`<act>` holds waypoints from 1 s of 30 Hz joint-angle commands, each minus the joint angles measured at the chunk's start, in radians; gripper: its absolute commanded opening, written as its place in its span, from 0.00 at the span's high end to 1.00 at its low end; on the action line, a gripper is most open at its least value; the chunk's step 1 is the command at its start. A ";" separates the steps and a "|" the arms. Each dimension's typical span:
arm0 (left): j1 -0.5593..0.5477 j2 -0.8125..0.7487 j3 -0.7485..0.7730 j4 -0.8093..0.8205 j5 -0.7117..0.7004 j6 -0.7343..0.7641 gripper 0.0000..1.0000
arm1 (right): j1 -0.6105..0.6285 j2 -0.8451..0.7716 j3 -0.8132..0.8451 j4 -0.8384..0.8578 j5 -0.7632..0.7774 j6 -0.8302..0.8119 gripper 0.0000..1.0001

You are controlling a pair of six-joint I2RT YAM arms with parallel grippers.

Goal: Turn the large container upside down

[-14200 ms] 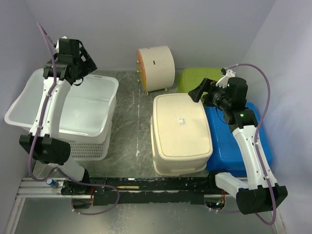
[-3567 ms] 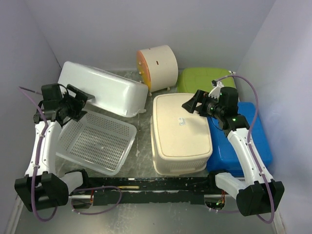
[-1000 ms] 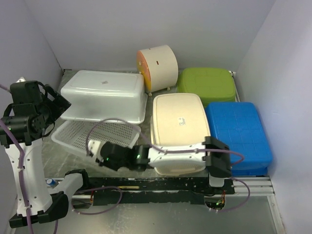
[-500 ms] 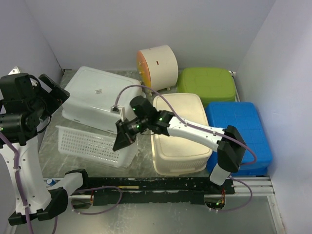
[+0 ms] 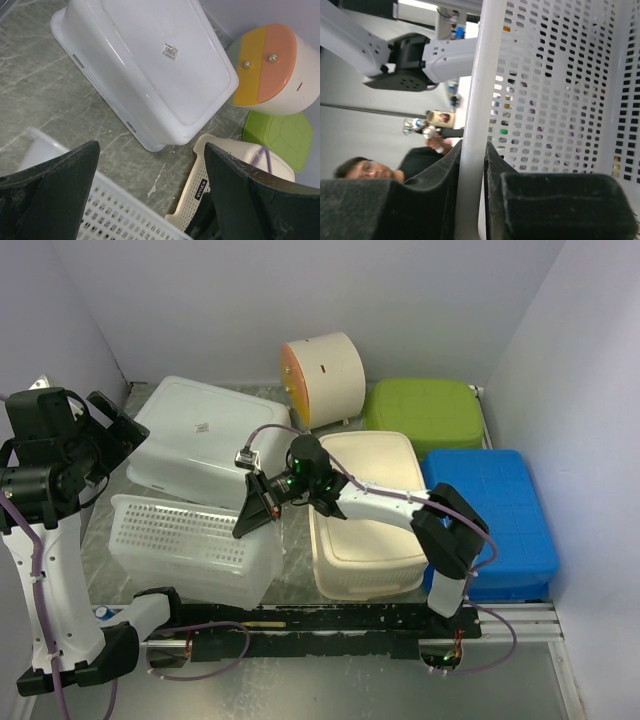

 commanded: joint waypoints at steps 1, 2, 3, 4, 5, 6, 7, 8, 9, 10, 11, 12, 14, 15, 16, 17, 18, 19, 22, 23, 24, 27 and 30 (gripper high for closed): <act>-0.004 -0.007 0.002 0.042 0.037 -0.002 0.04 | -0.048 0.111 -0.033 0.535 -0.059 0.454 1.00; -0.005 -0.006 0.001 0.043 0.039 -0.002 0.04 | -0.054 0.144 -0.039 0.607 -0.053 0.518 1.00; -0.005 -0.005 0.001 0.044 0.040 -0.001 0.04 | -0.059 0.172 -0.043 0.663 -0.044 0.572 1.00; -0.004 -0.006 0.002 0.044 0.042 0.000 0.04 | -0.063 0.200 -0.049 0.719 -0.031 0.622 1.00; -0.004 -0.005 0.002 0.043 0.043 0.002 0.04 | -0.066 0.225 -0.053 0.758 -0.021 0.655 1.00; -0.005 -0.006 0.002 0.042 0.042 0.002 0.04 | -0.069 0.243 -0.056 0.773 -0.015 0.672 1.00; -0.004 -0.005 0.003 0.040 0.043 0.003 0.04 | -0.071 0.252 -0.060 0.766 -0.008 0.668 1.00; -0.005 -0.006 0.004 0.039 0.041 0.004 0.04 | -0.073 0.254 -0.063 0.730 0.000 0.643 1.00; -0.004 -0.007 0.005 0.035 0.040 0.006 0.04 | -0.076 0.254 -0.062 0.641 0.005 0.592 1.00; -0.005 -0.007 0.005 0.035 0.038 0.007 0.04 | -0.079 0.251 -0.057 0.568 0.014 0.523 1.00; -0.005 -0.008 0.004 0.033 0.038 0.008 0.04 | -0.082 0.240 -0.049 0.418 0.027 0.409 1.00; -0.004 -0.010 0.003 0.033 0.037 0.009 0.03 | -0.086 0.226 -0.031 0.271 0.042 0.300 1.00; -0.005 -0.012 0.000 0.031 0.032 0.012 0.03 | -0.093 0.205 0.023 -0.012 0.083 0.093 1.00; -0.005 -0.014 -0.006 0.031 0.031 0.012 0.03 | -0.097 0.196 0.060 -0.126 0.107 0.016 1.00; -0.005 -0.016 -0.011 0.033 0.032 0.014 0.03 | -0.099 0.193 0.079 -0.195 0.124 -0.032 1.00; -0.004 -0.017 -0.019 0.035 0.034 0.015 0.03 | -0.102 0.192 0.088 -0.228 0.140 -0.055 0.98; -0.005 -0.019 -0.026 0.037 0.035 0.016 0.03 | -0.103 0.192 0.091 -0.240 0.149 -0.062 0.96; -0.005 -0.022 -0.033 0.038 0.038 0.017 0.03 | -0.104 0.193 0.093 -0.252 0.159 -0.068 0.92; -0.005 -0.027 -0.051 0.041 0.041 0.019 0.03 | -0.104 0.195 0.109 -0.323 0.200 -0.111 0.75; -0.005 -0.029 -0.054 0.039 0.043 0.022 0.03 | -0.105 0.195 0.118 -0.357 0.219 -0.138 0.71; -0.005 -0.029 -0.054 0.038 0.041 0.023 0.03 | -0.105 0.194 0.128 -0.388 0.237 -0.162 0.66; -0.005 -0.029 -0.050 0.037 0.041 0.029 0.03 | -0.104 0.188 0.162 -0.482 0.295 -0.244 0.55; -0.005 -0.032 -0.059 0.040 0.044 0.033 0.03 | -0.104 0.180 0.190 -0.547 0.344 -0.296 0.46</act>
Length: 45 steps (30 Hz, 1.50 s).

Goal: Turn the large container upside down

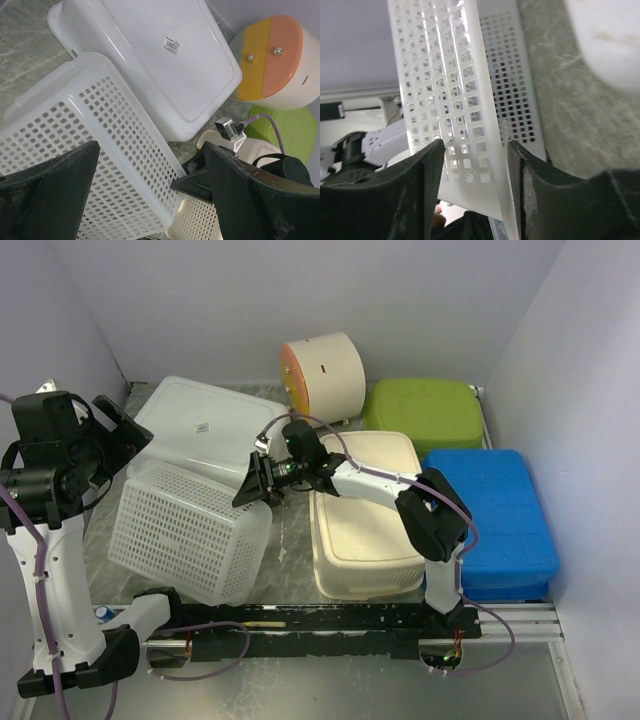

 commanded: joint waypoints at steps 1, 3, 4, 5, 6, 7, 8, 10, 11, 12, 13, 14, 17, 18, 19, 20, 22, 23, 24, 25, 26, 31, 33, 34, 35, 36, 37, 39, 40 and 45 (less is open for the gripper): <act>-0.004 -0.015 -0.011 0.021 0.025 0.024 0.03 | 0.014 -0.001 0.040 -0.226 0.129 -0.157 0.44; -0.005 -0.019 -0.022 0.024 0.027 0.025 0.03 | 0.015 -0.008 0.065 -0.276 0.171 -0.196 0.38; -0.005 -0.021 -0.026 0.026 0.029 0.024 0.03 | 0.015 -0.010 0.080 -0.304 0.191 -0.217 0.36; -0.005 -0.022 -0.030 0.027 0.030 0.025 0.03 | 0.015 -0.014 0.092 -0.329 0.208 -0.235 0.31; -0.005 -0.024 -0.033 0.029 0.031 0.026 0.03 | 0.015 -0.021 0.100 -0.347 0.227 -0.248 0.30; -0.004 -0.025 -0.035 0.031 0.034 0.028 0.03 | 0.015 -0.028 0.107 -0.362 0.247 -0.260 0.23; -0.005 -0.025 -0.037 0.033 0.039 0.032 0.03 | 0.015 -0.034 0.114 -0.379 0.268 -0.274 0.20; -0.005 -0.026 -0.039 0.036 0.041 0.035 0.03 | 0.015 -0.045 0.131 -0.427 0.316 -0.297 0.03; -0.005 -0.026 -0.041 0.037 0.038 0.036 0.03 | 0.015 -0.052 0.137 -0.443 0.341 -0.305 0.00; -0.005 -0.028 -0.043 0.037 0.038 0.036 0.03 | 0.015 -0.057 0.142 -0.457 0.362 -0.315 0.00; -0.005 -0.030 -0.045 0.038 0.039 0.036 0.02 | 0.016 -0.063 0.150 -0.472 0.382 -0.332 0.00; -0.005 -0.030 -0.047 0.038 0.038 0.036 0.02 | 0.016 -0.069 0.160 -0.490 0.403 -0.344 0.00; -0.004 -0.033 -0.056 0.043 0.038 0.034 0.02 | 0.015 -0.082 0.192 -0.536 0.463 -0.382 0.00; -0.004 -0.034 -0.058 0.044 0.037 0.034 0.02 | 0.016 -0.088 0.198 -0.549 0.479 -0.392 0.00; -0.004 -0.034 -0.061 0.045 0.037 0.033 0.02 | 0.015 -0.095 0.202 -0.557 0.494 -0.399 0.00; -0.004 -0.035 -0.064 0.046 0.038 0.032 0.02 | 0.015 -0.101 0.203 -0.563 0.507 -0.405 0.00; -0.004 -0.036 -0.068 0.048 0.042 0.032 0.02 | 0.015 -0.116 0.208 -0.575 0.533 -0.419 0.00; -0.005 -0.037 -0.072 0.050 0.045 0.031 0.02 | 0.015 -0.121 0.209 -0.581 0.545 -0.424 0.00; -0.004 -0.037 -0.075 0.052 0.048 0.030 0.02 | 0.015 -0.126 0.209 -0.584 0.555 -0.429 0.00; -0.005 -0.037 -0.078 0.053 0.049 0.030 0.02 | 0.015 -0.130 0.209 -0.586 0.565 -0.433 0.00; -0.005 -0.037 -0.080 0.054 0.049 0.030 0.02 | 0.014 -0.132 0.209 -0.586 0.570 -0.437 0.00; -0.004 -0.042 -0.092 0.061 0.056 0.034 0.02 | 0.014 -0.135 0.201 -0.585 0.590 -0.444 0.00; -0.004 -0.043 -0.105 0.066 0.059 0.036 0.02 | 0.014 -0.135 0.198 -0.581 0.601 -0.444 0.00; -0.005 -0.044 -0.115 0.069 0.062 0.037 0.02 | 0.015 -0.134 0.199 -0.578 0.607 -0.444 0.00; -0.004 -0.047 -0.126 0.074 0.069 0.039 0.02 | 0.015 -0.133 0.198 -0.577 0.613 -0.443 0.00; -0.004 -0.049 -0.138 0.077 0.074 0.041 0.02 | 0.015 -0.130 0.199 -0.574 0.618 -0.445 0.00; -0.005 -0.050 -0.151 0.079 0.074 0.043 0.02 | 0.015 -0.126 0.201 -0.571 0.624 -0.447 0.00; -0.005 -0.058 -0.177 0.084 0.065 0.047 0.02 | 0.014 -0.114 0.209 -0.565 0.635 -0.447 0.00; -0.004 -0.063 -0.191 0.085 0.061 0.049 0.02 | 0.014 -0.106 0.214 -0.561 0.640 -0.447 0.00; -0.005 -0.087 -0.264 0.110 0.079 0.046 0.02 | 0.015 -0.023 0.276 -0.531 0.688 -0.443 0.00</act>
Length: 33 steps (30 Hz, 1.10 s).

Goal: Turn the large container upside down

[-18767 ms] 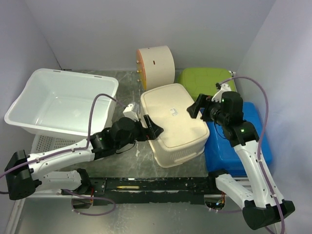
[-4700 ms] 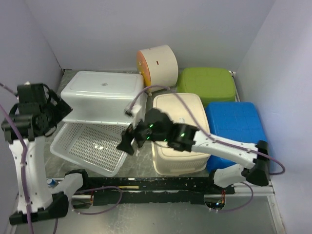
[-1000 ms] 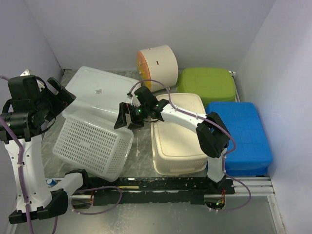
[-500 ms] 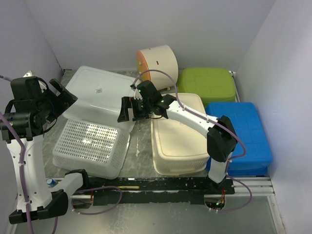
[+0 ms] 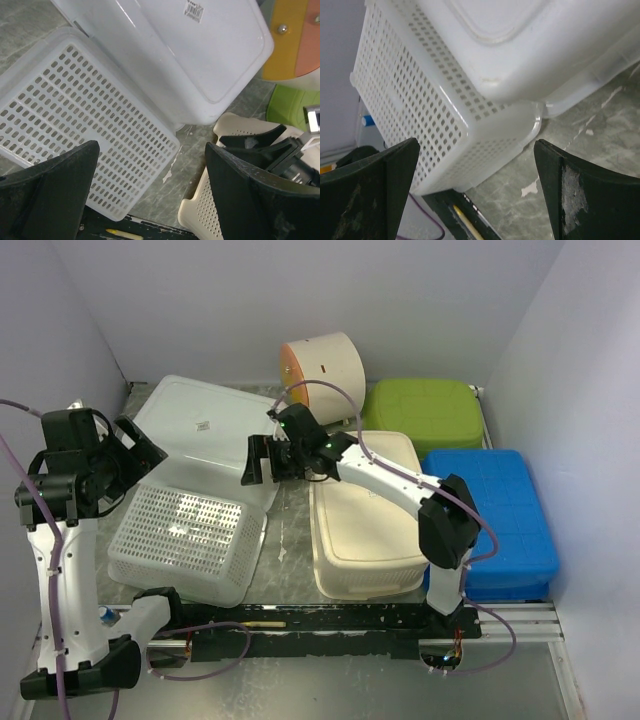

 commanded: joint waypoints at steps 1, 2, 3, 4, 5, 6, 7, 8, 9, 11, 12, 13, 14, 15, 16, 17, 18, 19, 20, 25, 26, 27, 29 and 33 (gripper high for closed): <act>-0.005 -0.032 -0.053 0.048 0.043 0.013 0.02 | 0.001 0.097 0.088 0.040 0.064 -0.011 0.00; -0.004 -0.036 -0.062 0.051 0.045 0.013 0.02 | 0.001 0.128 0.121 0.036 0.067 -0.014 0.00; -0.004 -0.038 -0.069 0.052 0.048 0.013 0.02 | 0.001 0.156 0.153 0.035 0.075 -0.015 0.00; -0.004 -0.041 -0.075 0.053 0.050 0.011 0.02 | 0.002 0.194 0.188 0.039 0.081 -0.014 0.00; -0.004 -0.046 -0.081 0.055 0.052 0.012 0.02 | 0.002 0.228 0.221 0.049 0.080 -0.014 0.00; -0.004 -0.048 -0.089 0.057 0.051 0.014 0.02 | 0.002 0.263 0.254 0.062 0.081 -0.016 0.00; -0.005 -0.051 -0.095 0.057 0.045 0.014 0.02 | 0.001 0.298 0.293 0.078 0.079 -0.020 0.00; -0.004 -0.055 -0.103 0.058 0.038 0.013 0.02 | 0.000 0.344 0.332 0.095 0.075 -0.023 0.00; -0.005 -0.059 -0.112 0.059 0.029 0.012 0.02 | 0.000 0.374 0.386 0.114 0.075 -0.030 0.00; -0.004 -0.059 -0.120 0.058 0.029 0.011 0.02 | 0.000 0.423 0.461 0.132 0.087 -0.036 0.00; -0.005 -0.057 -0.120 0.058 0.032 0.012 0.02 | -0.001 0.436 0.486 0.144 0.086 -0.037 0.00; -0.005 -0.056 -0.120 0.054 0.031 0.014 0.02 | -0.005 0.438 0.497 0.159 0.078 -0.033 0.00; -0.004 -0.056 -0.119 0.051 0.028 0.015 0.02 | -0.005 0.428 0.497 0.175 0.072 -0.031 0.00; -0.004 -0.057 -0.118 0.049 0.025 0.017 0.02 | -0.005 0.407 0.481 0.196 0.068 -0.031 0.00; -0.004 -0.060 -0.120 0.048 0.022 0.019 0.02 | -0.005 0.378 0.453 0.231 0.067 -0.032 0.00; -0.004 -0.061 -0.122 0.048 0.020 0.019 0.02 | -0.005 0.339 0.412 0.257 0.072 -0.035 0.00; -0.005 -0.064 -0.125 0.049 0.018 0.019 0.02 | -0.006 0.296 0.367 0.282 0.084 -0.042 0.00; -0.005 -0.067 -0.128 0.053 0.019 0.019 0.02 | -0.005 0.252 0.324 0.301 0.097 -0.051 0.00; -0.004 -0.069 -0.134 0.060 0.022 0.018 0.02 | -0.005 0.209 0.284 0.316 0.114 -0.063 0.00; -0.005 -0.079 -0.163 0.107 0.077 0.021 0.02 | -0.008 -0.001 0.154 0.268 0.248 -0.172 0.00; -0.005 -0.082 -0.167 0.116 0.084 0.026 0.02 | -0.011 -0.039 0.136 0.242 0.293 -0.198 0.00; -0.004 -0.085 -0.171 0.126 0.093 0.032 0.02 | -0.011 -0.079 0.116 0.216 0.349 -0.227 0.00; -0.005 -0.101 -0.188 0.167 0.145 0.079 0.01 | -0.015 -0.160 0.069 0.170 0.511 -0.278 0.00; -0.005 -0.143 -0.249 0.268 0.245 0.138 0.00 | -0.017 -0.300 -0.011 0.070 0.948 -0.357 0.00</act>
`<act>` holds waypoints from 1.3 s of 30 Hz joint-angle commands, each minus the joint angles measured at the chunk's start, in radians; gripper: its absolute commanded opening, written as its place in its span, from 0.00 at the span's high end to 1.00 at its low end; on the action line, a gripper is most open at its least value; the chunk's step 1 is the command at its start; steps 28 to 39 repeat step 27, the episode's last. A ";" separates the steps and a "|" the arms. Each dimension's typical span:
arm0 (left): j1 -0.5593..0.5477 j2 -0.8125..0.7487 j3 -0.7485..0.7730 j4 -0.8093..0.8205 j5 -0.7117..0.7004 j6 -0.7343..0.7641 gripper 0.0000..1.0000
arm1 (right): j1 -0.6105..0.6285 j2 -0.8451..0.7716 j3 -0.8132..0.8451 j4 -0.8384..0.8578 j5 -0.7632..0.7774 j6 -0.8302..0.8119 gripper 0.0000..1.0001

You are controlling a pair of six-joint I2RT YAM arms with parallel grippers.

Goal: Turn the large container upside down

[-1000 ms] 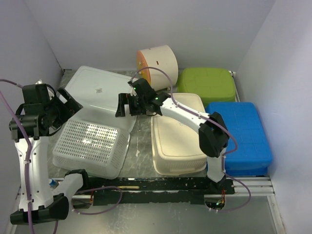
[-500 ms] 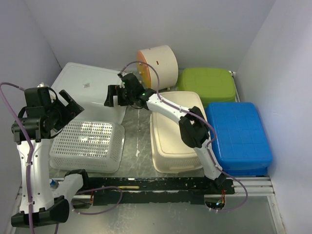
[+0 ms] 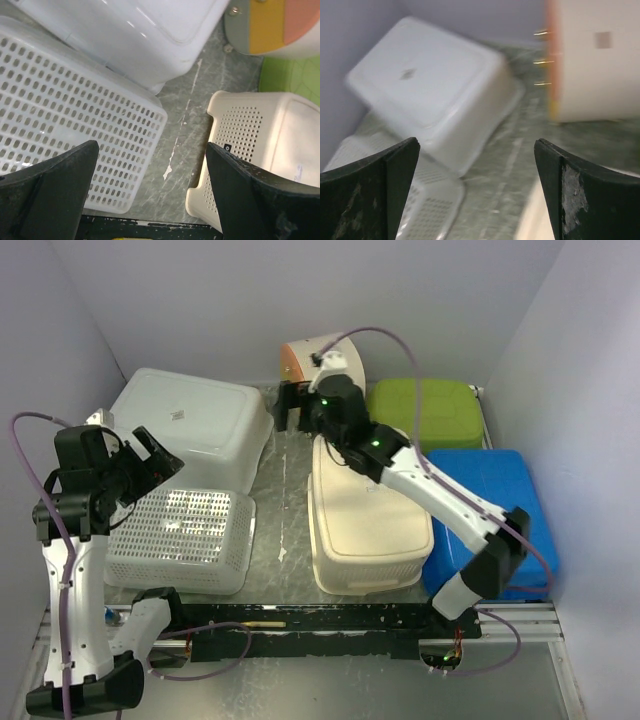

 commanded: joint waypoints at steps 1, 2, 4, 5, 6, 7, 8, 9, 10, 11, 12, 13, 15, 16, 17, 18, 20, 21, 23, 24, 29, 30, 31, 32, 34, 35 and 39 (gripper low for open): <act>-0.005 -0.049 -0.046 0.135 0.130 0.090 0.00 | -0.010 -0.108 -0.076 -0.151 0.580 -0.139 0.00; -0.006 -0.051 -0.053 0.136 0.137 0.099 0.00 | -0.013 -0.128 -0.086 -0.175 0.681 -0.152 0.00; -0.008 -0.059 -0.089 0.159 0.169 0.122 0.00 | -0.022 -0.157 -0.110 -0.226 0.839 -0.168 0.00; -0.009 -0.064 -0.120 0.175 0.189 0.127 0.00 | -0.024 -0.177 -0.136 -0.245 0.897 -0.164 0.00; -0.011 -0.069 -0.149 0.188 0.212 0.129 0.00 | -0.026 -0.201 -0.175 -0.237 0.919 -0.169 0.00; -0.012 -0.074 -0.177 0.202 0.236 0.129 0.01 | -0.027 -0.231 -0.222 -0.227 0.918 -0.170 0.00; -0.012 -0.080 -0.199 0.210 0.255 0.131 0.00 | -0.028 -0.260 -0.260 -0.233 0.903 -0.155 0.00; -0.013 -0.087 -0.214 0.217 0.265 0.133 0.00 | -0.027 -0.283 -0.287 -0.252 0.891 -0.122 0.00; -0.013 -0.094 -0.220 0.220 0.269 0.138 0.00 | -0.028 -0.301 -0.304 -0.283 0.886 -0.078 0.00; -0.013 -0.099 -0.219 0.218 0.269 0.148 0.00 | -0.028 -0.310 -0.311 -0.322 0.890 -0.050 0.00; -0.014 -0.101 -0.212 0.211 0.263 0.160 0.00 | -0.028 -0.314 -0.312 -0.363 0.900 -0.011 0.00; -0.015 -0.100 -0.202 0.203 0.252 0.169 0.00 | -0.028 -0.314 -0.308 -0.403 0.914 0.033 0.00; -0.017 -0.094 -0.185 0.201 0.232 0.183 0.00 | -0.027 -0.306 -0.294 -0.463 0.931 0.062 0.00; -0.017 -0.090 -0.182 0.206 0.226 0.184 0.01 | -0.027 -0.301 -0.289 -0.470 0.934 0.060 0.00; -0.018 -0.086 -0.183 0.216 0.225 0.180 0.00 | -0.028 -0.295 -0.279 -0.484 0.933 0.065 0.00; -0.017 -0.083 -0.188 0.229 0.229 0.171 0.00 | -0.028 -0.289 -0.267 -0.496 0.935 0.073 0.00; -0.017 -0.076 -0.200 0.256 0.256 0.150 0.01 | -0.028 -0.279 -0.243 -0.530 0.930 0.094 0.00; -0.017 -0.073 -0.204 0.264 0.266 0.144 0.00 | -0.028 -0.277 -0.236 -0.539 0.931 0.098 0.00; -0.017 -0.066 -0.205 0.266 0.267 0.139 0.00 | -0.028 -0.281 -0.237 -0.537 0.928 0.091 0.00; -0.016 -0.065 -0.202 0.264 0.259 0.139 0.00 | -0.028 -0.286 -0.242 -0.526 0.927 0.076 0.00; -0.017 -0.059 -0.185 0.263 0.228 0.135 0.01 | -0.027 -0.300 -0.231 -0.541 0.938 0.099 0.00; -0.017 -0.059 -0.185 0.263 0.228 0.135 0.01 | -0.027 -0.300 -0.231 -0.541 0.938 0.099 0.00; -0.017 -0.059 -0.185 0.263 0.228 0.135 0.01 | -0.027 -0.300 -0.231 -0.541 0.938 0.099 0.00; -0.017 -0.059 -0.185 0.263 0.228 0.135 0.01 | -0.027 -0.300 -0.231 -0.541 0.938 0.099 0.00; -0.017 -0.059 -0.185 0.263 0.228 0.135 0.01 | -0.027 -0.300 -0.231 -0.541 0.938 0.099 0.00; -0.017 -0.059 -0.185 0.263 0.228 0.135 0.01 | -0.027 -0.300 -0.231 -0.541 0.938 0.099 0.00; -0.017 -0.059 -0.185 0.263 0.228 0.135 0.01 | -0.027 -0.300 -0.231 -0.541 0.938 0.099 0.00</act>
